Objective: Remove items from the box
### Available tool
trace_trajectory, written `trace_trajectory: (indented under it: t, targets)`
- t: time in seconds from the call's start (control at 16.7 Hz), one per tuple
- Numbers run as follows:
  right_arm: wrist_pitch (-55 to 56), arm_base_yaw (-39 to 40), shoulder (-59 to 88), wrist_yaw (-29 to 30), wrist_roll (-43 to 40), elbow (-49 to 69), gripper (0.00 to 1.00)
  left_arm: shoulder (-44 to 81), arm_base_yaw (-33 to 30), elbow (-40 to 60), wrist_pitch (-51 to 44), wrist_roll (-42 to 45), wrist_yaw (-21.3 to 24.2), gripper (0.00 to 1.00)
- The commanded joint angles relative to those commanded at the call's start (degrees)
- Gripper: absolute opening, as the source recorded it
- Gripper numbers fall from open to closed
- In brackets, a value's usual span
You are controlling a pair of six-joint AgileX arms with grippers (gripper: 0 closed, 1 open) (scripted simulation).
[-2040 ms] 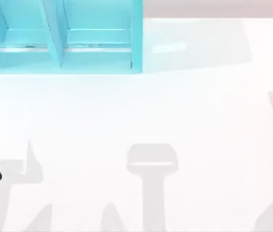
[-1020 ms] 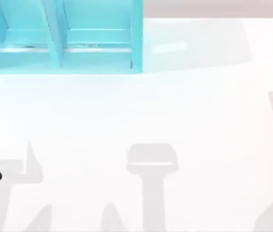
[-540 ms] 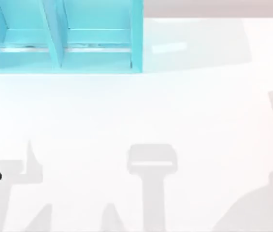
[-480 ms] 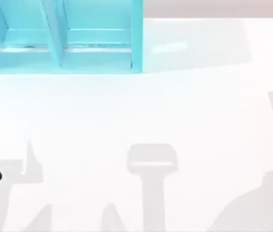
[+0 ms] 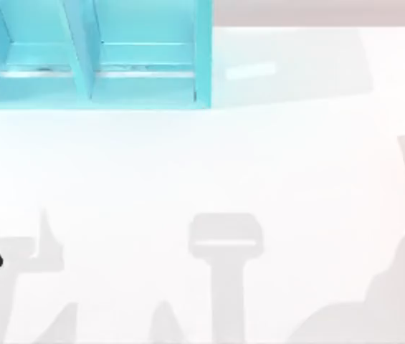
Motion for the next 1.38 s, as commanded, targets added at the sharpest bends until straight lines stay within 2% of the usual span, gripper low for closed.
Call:
trace_trajectory:
  t: [0.24, 0.54, 0.72, 0.9, 1.2, 1.38]
  targets:
    - [-5.8, 1.1, -0.4, 0.5, 1.0, -0.4, 0.00, 0.0, 0.0, 0.0, 0.0, 0.0, 0.0, 1.00]
    - [-5.7, 1.0, -0.1, 0.5, 1.2, -0.4, 0.00, 0.0, 0.0, 0.0, 0.0, 0.0, 0.0, 1.00]
    - [-4.6, 4.8, 1.0, 0.9, 4.8, 0.6, 0.00, 0.0, 0.0, 0.0, 0.0, 0.0, 0.0, 1.00]
    - [-1.7, 14.0, 2.7, 1.3, 13.6, 1.5, 0.00, 0.0, 0.0, 0.0, 0.0, 0.0, 0.0, 1.00]
    - [5.1, 36.5, 6.8, 1.1, 33.3, 0.5, 0.00, 0.0, 0.0, 0.0, 0.0, 0.0, 0.0, 1.00]
    - [8.4, 44.8, 10.0, 0.8, 42.0, -1.0, 0.00, 0.0, 0.0, 0.0, 0.0, 0.0, 0.0, 1.00]
